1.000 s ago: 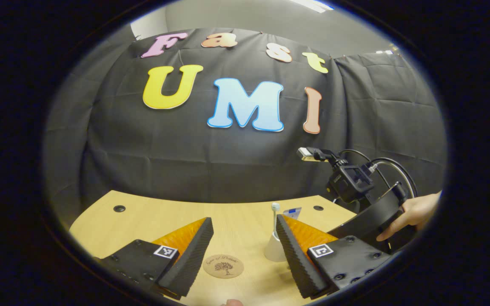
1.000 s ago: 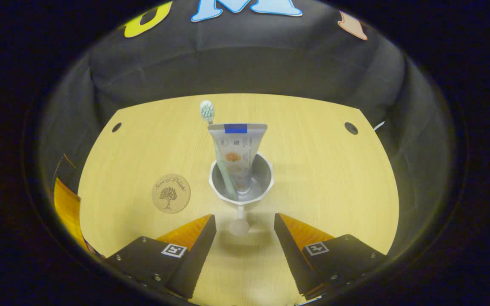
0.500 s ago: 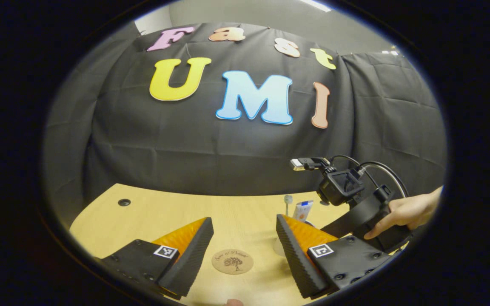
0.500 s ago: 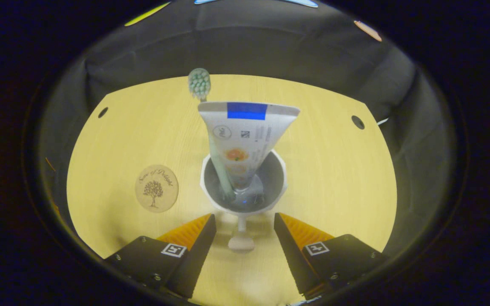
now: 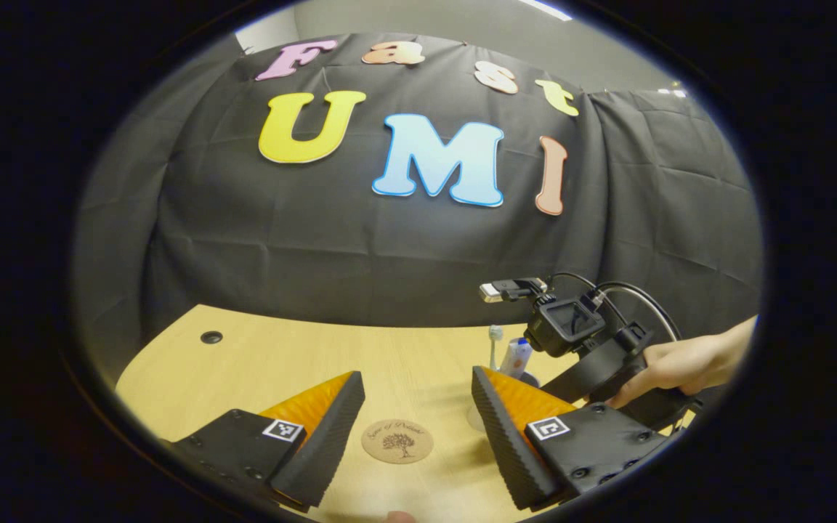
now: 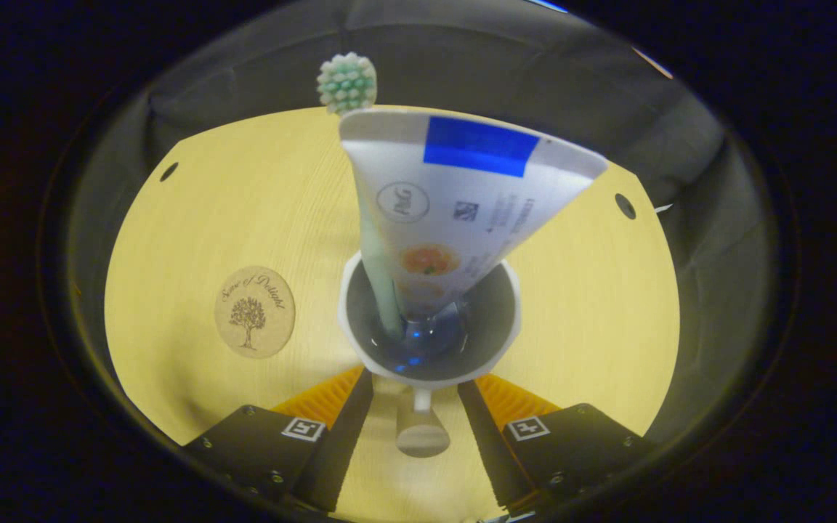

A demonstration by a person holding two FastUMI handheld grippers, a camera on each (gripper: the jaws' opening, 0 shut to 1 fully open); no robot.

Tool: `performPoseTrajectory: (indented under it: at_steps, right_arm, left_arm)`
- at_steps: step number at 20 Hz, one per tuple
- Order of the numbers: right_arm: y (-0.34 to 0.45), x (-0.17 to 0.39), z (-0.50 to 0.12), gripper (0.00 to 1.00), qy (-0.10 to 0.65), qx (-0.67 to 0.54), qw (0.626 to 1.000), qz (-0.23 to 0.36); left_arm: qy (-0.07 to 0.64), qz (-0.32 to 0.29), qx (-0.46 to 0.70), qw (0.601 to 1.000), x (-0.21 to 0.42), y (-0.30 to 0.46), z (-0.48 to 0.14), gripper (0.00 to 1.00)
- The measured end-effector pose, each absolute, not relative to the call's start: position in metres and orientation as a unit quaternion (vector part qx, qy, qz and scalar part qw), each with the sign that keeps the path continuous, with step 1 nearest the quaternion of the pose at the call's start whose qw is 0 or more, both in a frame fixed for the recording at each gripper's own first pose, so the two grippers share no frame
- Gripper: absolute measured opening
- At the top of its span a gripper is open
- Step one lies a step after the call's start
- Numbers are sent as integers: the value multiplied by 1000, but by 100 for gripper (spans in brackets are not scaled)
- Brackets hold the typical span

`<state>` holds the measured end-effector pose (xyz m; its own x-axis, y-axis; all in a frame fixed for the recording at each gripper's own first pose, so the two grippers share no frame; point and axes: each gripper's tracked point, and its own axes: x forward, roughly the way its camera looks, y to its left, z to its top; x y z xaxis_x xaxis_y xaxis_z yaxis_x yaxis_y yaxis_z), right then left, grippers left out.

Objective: Put the toothbrush and toothpaste on the desktop into the cup, then pick up the cup and place it on the coaster on the desktop.

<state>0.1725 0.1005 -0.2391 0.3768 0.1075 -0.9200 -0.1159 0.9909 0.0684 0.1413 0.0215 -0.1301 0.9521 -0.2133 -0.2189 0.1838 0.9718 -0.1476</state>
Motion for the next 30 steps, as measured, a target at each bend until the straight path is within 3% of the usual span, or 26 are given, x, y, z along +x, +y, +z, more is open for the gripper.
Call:
performPoseTrajectory:
  at_steps: [3,5,7,8,9,29,30]
  right_arm:
    - [99,172,-242,71,560,-6,825,68]
    - [99,171,-245,55,566,-4,822,69]
    - [101,170,-248,48,572,11,817,76]
    - [101,172,-246,34,572,16,816,77]
    - [101,173,-247,32,570,19,817,79]
    - [125,176,-223,22,504,15,853,131]
    - [131,174,-220,25,502,18,854,136]
  left_arm:
    - [122,-94,-67,986,140,28,-131,96]
    - [125,-89,-70,986,139,31,-134,94]
    - [129,-87,-74,985,137,31,-135,94]
    - [131,-86,-76,985,136,32,-138,94]
    - [132,-85,-78,985,137,33,-136,96]
    - [147,-51,-96,983,125,58,-149,96]
    - [147,-48,-97,983,124,60,-149,96]
